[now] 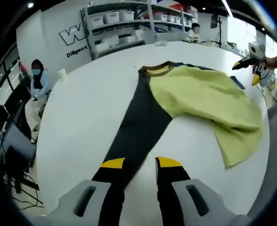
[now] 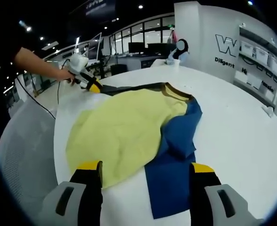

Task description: Fold the garment on the visible template until the final outline fits inside the template.

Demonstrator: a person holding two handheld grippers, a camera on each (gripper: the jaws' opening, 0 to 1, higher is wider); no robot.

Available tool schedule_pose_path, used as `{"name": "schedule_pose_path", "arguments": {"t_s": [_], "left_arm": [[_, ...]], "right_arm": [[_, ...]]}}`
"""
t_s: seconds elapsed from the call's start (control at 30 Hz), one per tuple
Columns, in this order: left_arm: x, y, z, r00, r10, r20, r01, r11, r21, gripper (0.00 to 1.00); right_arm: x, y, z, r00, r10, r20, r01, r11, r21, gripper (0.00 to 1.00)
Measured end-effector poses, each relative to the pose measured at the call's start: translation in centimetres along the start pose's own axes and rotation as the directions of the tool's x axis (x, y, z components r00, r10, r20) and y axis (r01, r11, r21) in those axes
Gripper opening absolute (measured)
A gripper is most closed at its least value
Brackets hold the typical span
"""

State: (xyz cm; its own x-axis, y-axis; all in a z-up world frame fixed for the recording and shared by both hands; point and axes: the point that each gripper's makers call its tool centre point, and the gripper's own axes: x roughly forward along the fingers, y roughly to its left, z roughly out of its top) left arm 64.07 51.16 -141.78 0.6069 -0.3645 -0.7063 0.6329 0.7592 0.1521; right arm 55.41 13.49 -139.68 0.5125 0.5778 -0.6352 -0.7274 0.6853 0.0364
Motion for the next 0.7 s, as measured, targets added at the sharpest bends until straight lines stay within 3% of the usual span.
{"name": "schedule_pose_path", "arguments": {"t_s": [0.23, 0.4, 0.57, 0.7], "left_arm": [[0.8, 0.4, -1.2, 0.998, 0.028, -0.062, -0.025, 0.998, 0.055, 0.25], [1.3, 1.5, -1.7, 0.994, 0.055, -0.090, -0.049, 0.996, 0.069, 0.14], [1.1, 1.4, -1.5, 0.995, 0.029, -0.096, -0.029, 1.000, 0.004, 0.06], [0.3, 0.9, -0.4, 0.997, -0.013, -0.070, 0.002, 0.986, -0.165, 0.05]], "right_arm": [[-0.3, 0.0, -0.1, 1.000, -0.006, 0.001, 0.006, 1.000, 0.003, 0.71], [-0.5, -0.3, -0.1, 1.000, -0.013, 0.003, 0.013, 1.000, 0.007, 0.71], [-0.5, -0.4, -0.1, 1.000, -0.015, 0.001, 0.015, 1.000, 0.009, 0.71], [-0.6, -0.3, 0.0, 1.000, -0.016, 0.003, 0.016, 1.000, 0.011, 0.71]]}}
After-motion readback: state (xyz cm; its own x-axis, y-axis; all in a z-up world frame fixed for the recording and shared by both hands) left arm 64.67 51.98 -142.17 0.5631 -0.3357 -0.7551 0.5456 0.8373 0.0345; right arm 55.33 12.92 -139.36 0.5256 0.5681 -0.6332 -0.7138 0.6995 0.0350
